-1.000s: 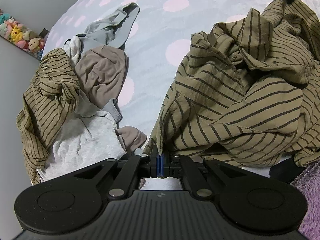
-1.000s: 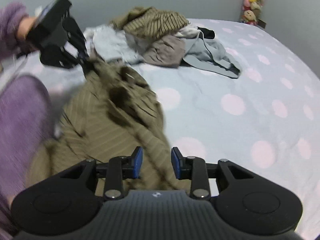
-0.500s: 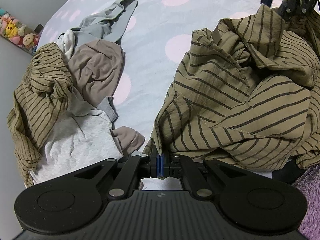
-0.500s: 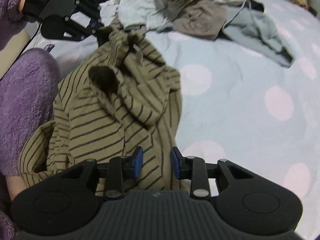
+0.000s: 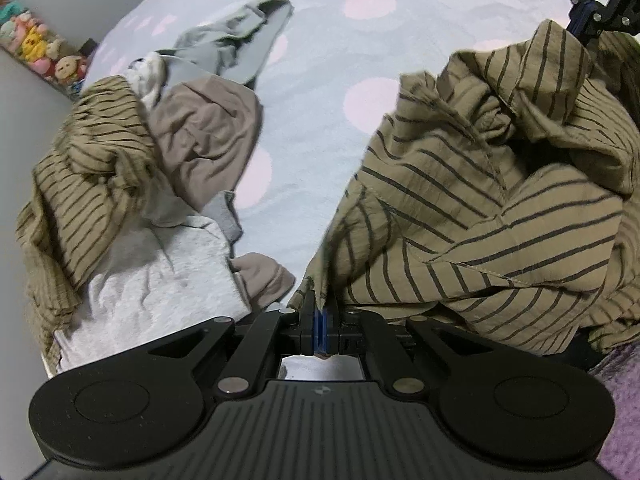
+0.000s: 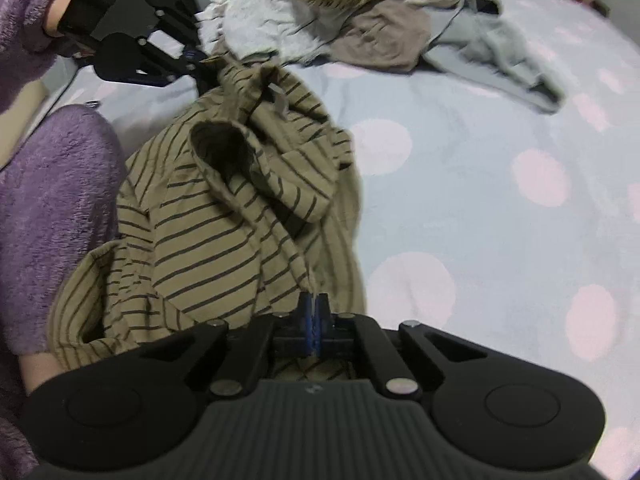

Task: Fold clothes
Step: 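Lift the striped shirt high with both closed grippers and shake it out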

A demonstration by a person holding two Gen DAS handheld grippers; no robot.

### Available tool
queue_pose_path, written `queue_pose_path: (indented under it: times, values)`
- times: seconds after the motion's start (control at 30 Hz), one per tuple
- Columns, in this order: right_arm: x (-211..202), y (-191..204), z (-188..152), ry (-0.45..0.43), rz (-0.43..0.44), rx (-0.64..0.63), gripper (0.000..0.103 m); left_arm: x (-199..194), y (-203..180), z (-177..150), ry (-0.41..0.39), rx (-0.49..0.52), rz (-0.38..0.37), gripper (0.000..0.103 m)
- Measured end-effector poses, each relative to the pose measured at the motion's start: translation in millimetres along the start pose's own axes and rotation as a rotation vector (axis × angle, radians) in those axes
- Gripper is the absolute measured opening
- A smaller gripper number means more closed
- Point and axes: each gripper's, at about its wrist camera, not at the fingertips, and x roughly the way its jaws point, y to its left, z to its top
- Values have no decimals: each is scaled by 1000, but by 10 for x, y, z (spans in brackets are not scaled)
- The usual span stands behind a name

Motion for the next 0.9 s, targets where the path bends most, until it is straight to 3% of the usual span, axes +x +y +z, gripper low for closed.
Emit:
queue_pose_path:
  times: [0.1, 0.23, 0.4, 0.63, 0.77, 0.9]
  values:
    - [-225, 44, -14, -24, -156, 9, 1, -181, 57, 21, -41, -63, 18, 0]
    - [-632, 46, -24, -81, -408, 42, 1, -603, 143, 170, -156, -154, 49, 0]
    - [-1439, 51, -23, -236, -689, 59, 1, -1319, 179, 448, -316, -181, 164, 0]
    - [-2731, 320, 26, -510, -1010, 80, 1, -2783, 128, 701, -682, -265, 256, 0]
    - [-3296, 577, 107, -668, -1067, 107, 1, -3641, 84, 834, -901, -311, 302, 0]
    - [-3448, 883, 178, -706, -1077, 42, 1, -4332, 30, 850, -1046, -349, 420, 0]
